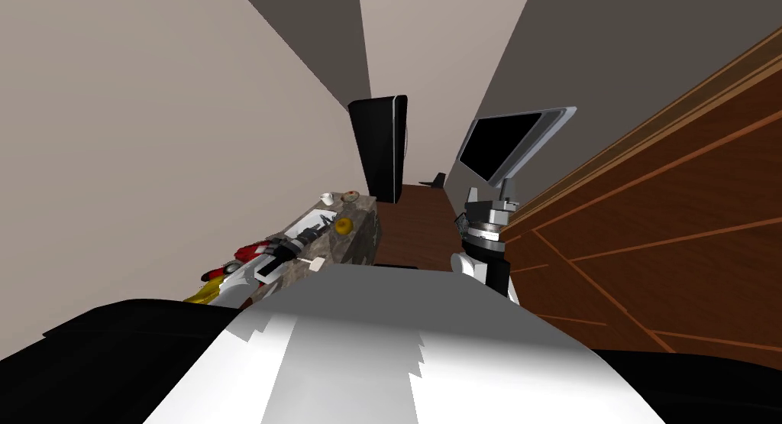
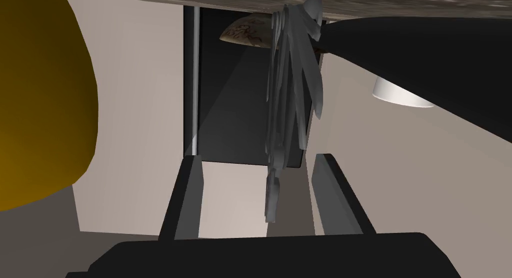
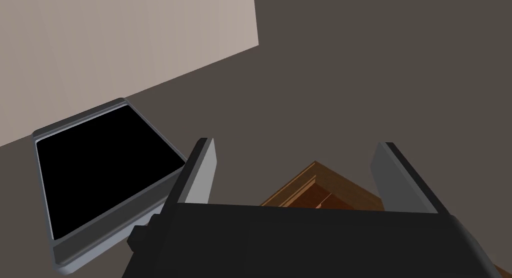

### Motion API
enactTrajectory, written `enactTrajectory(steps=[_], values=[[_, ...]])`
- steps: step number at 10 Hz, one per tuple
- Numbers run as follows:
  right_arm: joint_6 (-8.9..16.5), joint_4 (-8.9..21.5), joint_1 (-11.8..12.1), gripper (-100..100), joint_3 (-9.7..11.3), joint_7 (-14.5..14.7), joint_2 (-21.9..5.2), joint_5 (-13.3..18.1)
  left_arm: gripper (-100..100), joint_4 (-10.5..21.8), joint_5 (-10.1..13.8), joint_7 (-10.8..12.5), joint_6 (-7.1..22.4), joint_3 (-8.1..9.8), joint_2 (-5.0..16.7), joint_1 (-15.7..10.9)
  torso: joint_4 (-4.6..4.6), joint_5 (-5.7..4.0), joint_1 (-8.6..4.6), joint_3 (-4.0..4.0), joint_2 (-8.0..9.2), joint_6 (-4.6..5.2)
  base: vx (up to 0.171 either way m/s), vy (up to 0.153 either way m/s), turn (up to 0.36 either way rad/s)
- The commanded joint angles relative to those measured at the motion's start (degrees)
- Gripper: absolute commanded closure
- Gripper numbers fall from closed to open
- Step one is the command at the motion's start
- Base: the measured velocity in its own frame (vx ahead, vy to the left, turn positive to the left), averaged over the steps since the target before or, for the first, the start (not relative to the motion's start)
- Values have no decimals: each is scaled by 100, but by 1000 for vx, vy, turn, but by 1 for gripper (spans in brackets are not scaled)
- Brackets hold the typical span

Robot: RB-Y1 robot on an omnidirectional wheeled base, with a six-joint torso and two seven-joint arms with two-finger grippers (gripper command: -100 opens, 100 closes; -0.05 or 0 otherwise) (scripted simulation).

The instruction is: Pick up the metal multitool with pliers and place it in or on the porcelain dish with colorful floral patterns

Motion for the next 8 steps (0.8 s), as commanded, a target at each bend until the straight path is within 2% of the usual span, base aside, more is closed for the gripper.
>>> enactTrajectory(steps=[1,4,5,6,7,8], values=[[0,0,0,0,0,0,0,0,100,0,0,0,0,0,0,0,0,0,0,0,0,0,0,0,0],[0,0,0,0,0,0,0,0,100,0,0,0,0,0,0,0,0,0,0,1,2,0,0,0,0],[0,0,0,0,0,0,0,0,0,0,0,0,0,0,0,0,0,0,0,1,2,0,0,0,0],[0,0,0,0,0,0,0,0,-100,151,-44,-161,16,28,-74,-14,0,0,0,1,2,0,9,19,-164],[0,0,-1,0,0,0,0,0,-100,219,-64,-233,23,40,-107,-20,0,1,6,-1,-1,4,13,33,-133],[0,0,0,0,0,0,0,0,-100,165,-49,-169,18,32,-86,-12,-1,3,11,-2,-3,1,5,15,-16]])
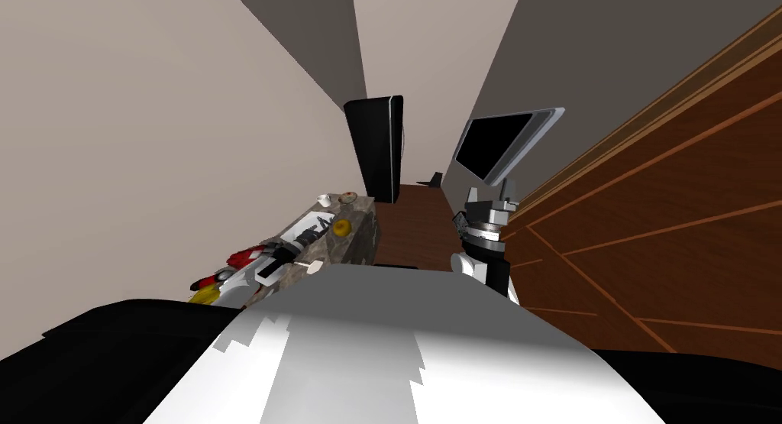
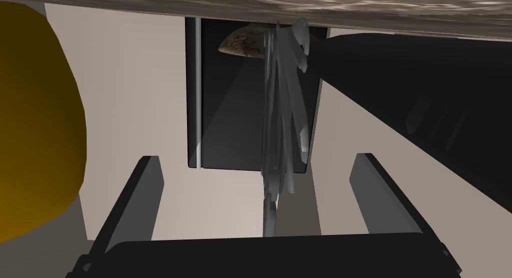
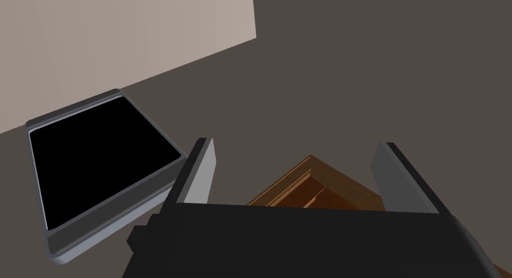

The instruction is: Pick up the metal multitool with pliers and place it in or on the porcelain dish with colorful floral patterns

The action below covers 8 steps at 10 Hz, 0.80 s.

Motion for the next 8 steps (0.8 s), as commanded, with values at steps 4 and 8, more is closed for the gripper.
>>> enactTrajectory(steps=[4,8], values=[[0,0,1,0,0,0,1,0,-100,415,-383,73,-473,285,-39,-157,-5,-5,-25,-14,-25,-1,52,-32,58],[0,0,1,0,0,0,0,0,-100,1010,-956,180,-1082,712,-98,-392,-6,-4,-17,-16,-27,0,81,-43,68]])
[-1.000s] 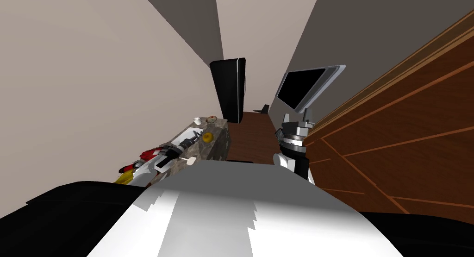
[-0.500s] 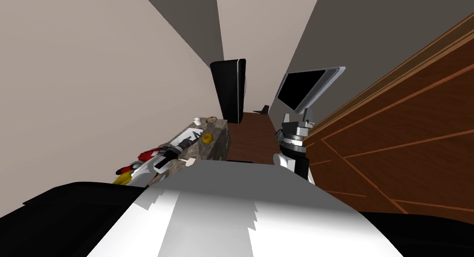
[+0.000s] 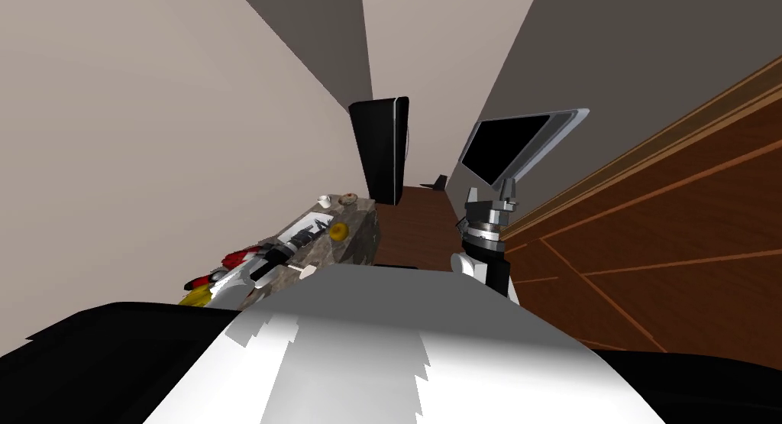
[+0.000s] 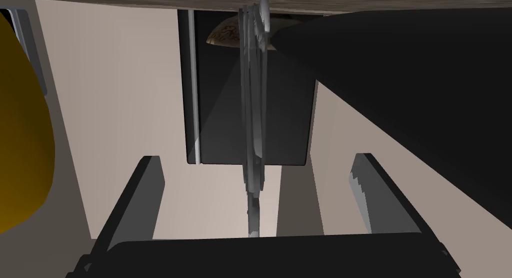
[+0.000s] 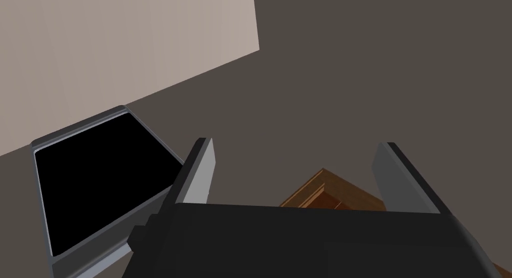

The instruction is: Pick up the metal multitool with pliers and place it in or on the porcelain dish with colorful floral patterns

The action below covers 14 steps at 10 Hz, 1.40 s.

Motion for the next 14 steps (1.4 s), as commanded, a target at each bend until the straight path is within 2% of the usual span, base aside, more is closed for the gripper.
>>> enactTrajectory(steps=[1,2,3,5,6,7,8,9,10,11,14], values=[[0,0,0,0,0,0,0,0,-100,168,-119,20,-233,86,-14,-59,0,0,0,0,0,0,77,-44,52],[0,0,-1,0,0,0,0,0,-100,376,-311,56,-423,228,-33,-137,1,0,2,2,6,1,64,-44,76],[0,0,0,0,0,0,0,0,-100,376,-311,56,-470,228,-33,-137,2,0,2,5,10,0,46,-33,35],[0,0,-1,0,0,0,0,0,-100,774,-695,127,-842,513,-73,-294,3,1,5,9,17,0,75,-46,89],[0,0,0,0,0,0,0,0,-100,793,-695,127,-943,513,-73,-294,1,0,0,3,5,-1,81,-42,45],[0,0,-1,0,0,0,0,0,-100,1002,-886,163,-1140,656,-92,-373,1,0,4,3,6,3,75,-42,54],[0,0,0,0,0,0,0,0,-100,1002,-886,163,-1180,656,-92,-373,1,1,4,4,7,1,55,-39,40],[0,0,-1,0,0,0,0,0,-100,1210,-1078,199,-1416,798,-112,-451,2,1,5,7,13,2,52,-46,65],[0,0,-1,0,0,0,0,0,-100,1096,-983,182,-1269,725,-101,-413,3,0,3,8,16,1,26,-25,21],[0,0,-1,0,0,0,0,0,100,1110,-999,191,-1305,737,-102,-417,5,1,10,13,24,3,0,0,0],[0,0,-2,0,0,0,0,0,100,1114,-998,190,-1289,739,-100,-413,10,7,21,22,38,8,1,1,3]])
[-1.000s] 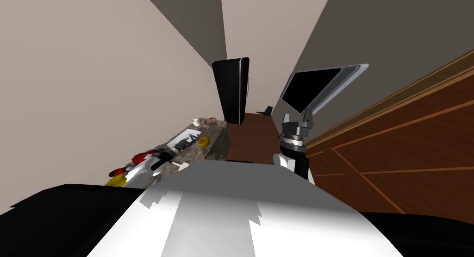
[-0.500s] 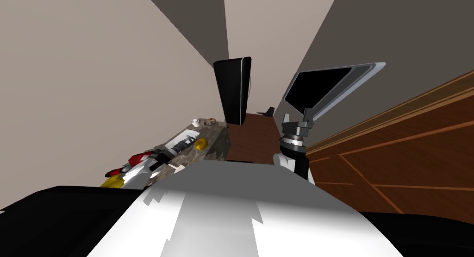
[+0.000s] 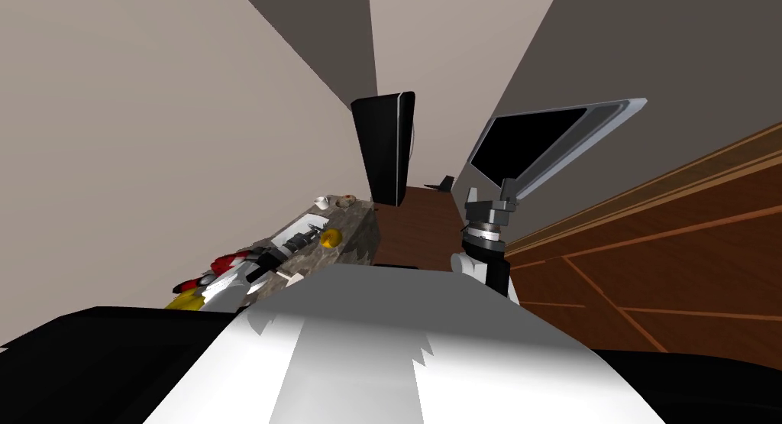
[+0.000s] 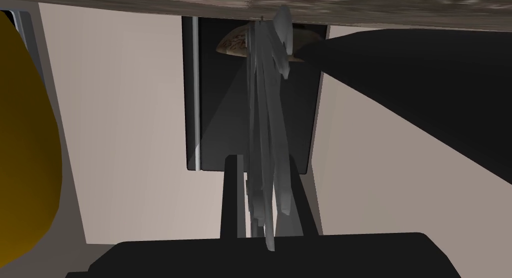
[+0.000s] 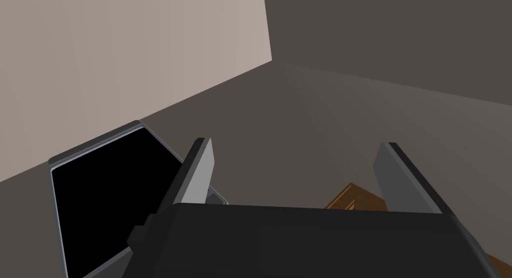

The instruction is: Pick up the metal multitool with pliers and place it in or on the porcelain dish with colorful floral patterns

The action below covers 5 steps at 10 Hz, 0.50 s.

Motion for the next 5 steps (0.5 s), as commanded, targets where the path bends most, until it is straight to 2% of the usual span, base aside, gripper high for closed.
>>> enactTrajectory(steps=[1,2,3,4,5], values=[[0,0,0,0,0,0,0,0,100,0,0,0,0,0,0,0,0,0,0,0,0,0,0,0,0],[0,0,0,0,0,0,0,0,0,0,0,0,-1,-1,0,0,0,0,0,0,1,-1,0,0,0],[0,0,0,0,0,0,0,0,100,-287,286,-63,285,-225,27,119,0,0,1,0,0,-1,-68,57,-139],[0,0,-1,0,0,0,0,0,100,-320,304,-63,347,-225,27,119,4,2,18,9,17,7,-94,68,-111],[0,0,-1,0,0,0,0,0,100,-524,496,-98,531,-368,46,198,6,4,24,16,29,-1,-96,56,-63]])
